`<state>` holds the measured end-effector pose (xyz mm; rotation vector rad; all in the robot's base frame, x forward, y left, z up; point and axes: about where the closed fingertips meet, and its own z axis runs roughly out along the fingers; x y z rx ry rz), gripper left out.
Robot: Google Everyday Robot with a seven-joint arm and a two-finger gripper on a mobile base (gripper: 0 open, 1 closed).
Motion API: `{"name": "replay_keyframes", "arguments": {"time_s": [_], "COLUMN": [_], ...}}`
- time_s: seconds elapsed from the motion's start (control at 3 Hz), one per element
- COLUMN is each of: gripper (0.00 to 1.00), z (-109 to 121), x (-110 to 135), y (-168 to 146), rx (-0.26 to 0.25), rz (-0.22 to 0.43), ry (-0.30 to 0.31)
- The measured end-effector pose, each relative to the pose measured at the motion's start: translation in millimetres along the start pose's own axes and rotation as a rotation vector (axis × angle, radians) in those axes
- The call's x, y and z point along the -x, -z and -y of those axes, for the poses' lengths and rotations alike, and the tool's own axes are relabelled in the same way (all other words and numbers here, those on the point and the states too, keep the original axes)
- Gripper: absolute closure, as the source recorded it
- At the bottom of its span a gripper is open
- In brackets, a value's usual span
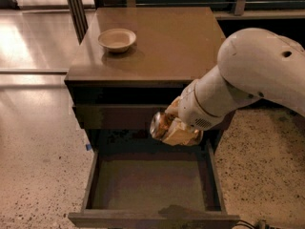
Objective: Place orange can into middle drawer
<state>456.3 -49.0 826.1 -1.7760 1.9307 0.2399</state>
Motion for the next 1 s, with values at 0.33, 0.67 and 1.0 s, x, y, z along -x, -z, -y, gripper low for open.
{"name": "replay_keyframes", "arguments": {"time_s": [0.33, 0.67, 1.0], "gripper": [0.11, 0.0, 0.0], "z": [0.0, 0.0, 0.0], "x": [0.0, 0.1, 0.1], "y": [0.0, 0.1, 0.1], "rx": [0.0, 0.0, 0.0], "rz": [0.0, 0.0, 0.0], "ry": [0.0, 0.0, 0.0]}}
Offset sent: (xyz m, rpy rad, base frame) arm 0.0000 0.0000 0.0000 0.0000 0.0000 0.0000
